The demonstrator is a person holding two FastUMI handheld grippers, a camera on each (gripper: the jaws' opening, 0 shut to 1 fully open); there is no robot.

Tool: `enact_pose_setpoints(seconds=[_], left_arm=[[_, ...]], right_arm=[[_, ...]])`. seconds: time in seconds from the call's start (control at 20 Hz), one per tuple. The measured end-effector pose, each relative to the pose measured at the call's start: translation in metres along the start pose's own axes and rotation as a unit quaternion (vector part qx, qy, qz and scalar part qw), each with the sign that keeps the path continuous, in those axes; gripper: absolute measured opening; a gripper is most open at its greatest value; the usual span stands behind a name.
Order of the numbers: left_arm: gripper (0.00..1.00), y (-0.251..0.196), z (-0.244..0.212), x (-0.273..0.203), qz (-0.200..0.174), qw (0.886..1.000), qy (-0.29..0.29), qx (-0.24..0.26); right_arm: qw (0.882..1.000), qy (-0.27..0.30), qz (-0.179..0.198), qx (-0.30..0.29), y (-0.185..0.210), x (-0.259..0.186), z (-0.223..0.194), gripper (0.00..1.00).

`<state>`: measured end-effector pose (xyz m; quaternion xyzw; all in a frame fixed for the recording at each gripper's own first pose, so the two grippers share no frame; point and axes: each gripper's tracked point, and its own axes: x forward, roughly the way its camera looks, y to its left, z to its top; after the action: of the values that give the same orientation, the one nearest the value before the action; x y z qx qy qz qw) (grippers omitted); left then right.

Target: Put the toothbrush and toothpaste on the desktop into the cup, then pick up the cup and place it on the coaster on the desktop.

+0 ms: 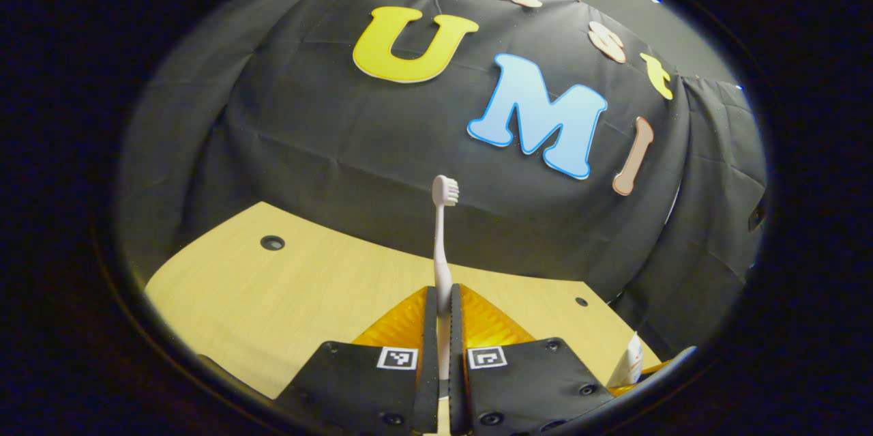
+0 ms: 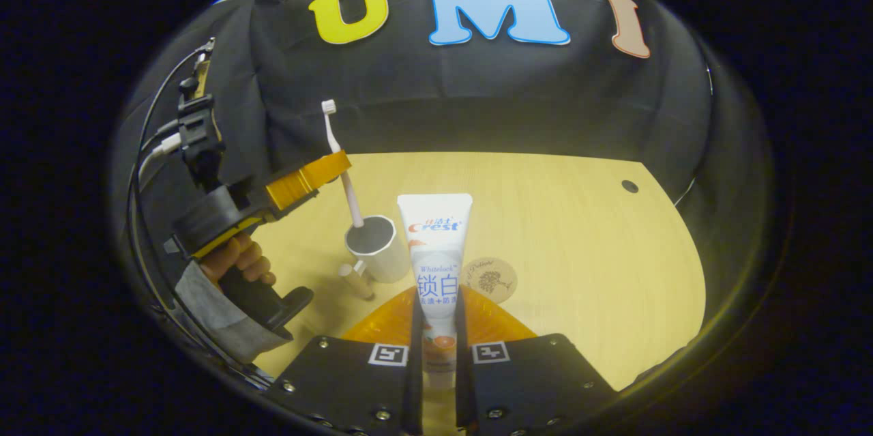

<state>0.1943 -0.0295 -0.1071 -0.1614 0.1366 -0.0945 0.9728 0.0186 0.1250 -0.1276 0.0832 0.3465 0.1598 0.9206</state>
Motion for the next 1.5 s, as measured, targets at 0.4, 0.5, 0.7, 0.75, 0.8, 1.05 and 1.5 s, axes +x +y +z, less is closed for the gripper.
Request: enact_pose_setpoints(seconds=[0.4, 0.5, 0.7, 0.75, 0.8, 1.05, 1.5], left_arm=[[0.13, 0.010, -0.071, 0.014, 0.013, 0.998, 0.060, 0.034], [0.20, 0.013, -0.079, 0.010, 0.019, 0.997, 0.076, 0.026], [0.17, 0.021, -0.089, 0.003, 0.029, 0.995, 0.100, 0.010], [0.17, 0.022, -0.091, 0.000, 0.030, 0.994, 0.106, 0.006], [0.19, 0.025, -0.094, -0.003, 0.033, 0.993, 0.111, 0.002], [0.40, 0.022, -0.083, -0.031, 0.035, 0.993, 0.109, -0.009], [0.76, 0.035, -0.079, -0.095, 0.056, 0.992, 0.110, -0.027]], right_arm=[[0.998, 0.001, 0.016, 0.055, -0.001, -0.003, 0.010, 0.19], [0.998, -0.001, 0.028, 0.065, 0.003, -0.003, 0.015, 0.19], [0.997, -0.002, 0.043, 0.070, 0.009, 0.002, 0.021, 0.22], [0.997, -0.004, 0.047, 0.067, 0.011, 0.004, 0.024, 0.22], [0.997, -0.007, 0.051, 0.063, 0.013, 0.007, 0.027, 0.19], [0.994, -0.027, 0.088, 0.054, 0.032, 0.023, 0.052, 0.19], [0.987, -0.079, 0.136, 0.029, 0.066, 0.071, 0.097, 0.19]])
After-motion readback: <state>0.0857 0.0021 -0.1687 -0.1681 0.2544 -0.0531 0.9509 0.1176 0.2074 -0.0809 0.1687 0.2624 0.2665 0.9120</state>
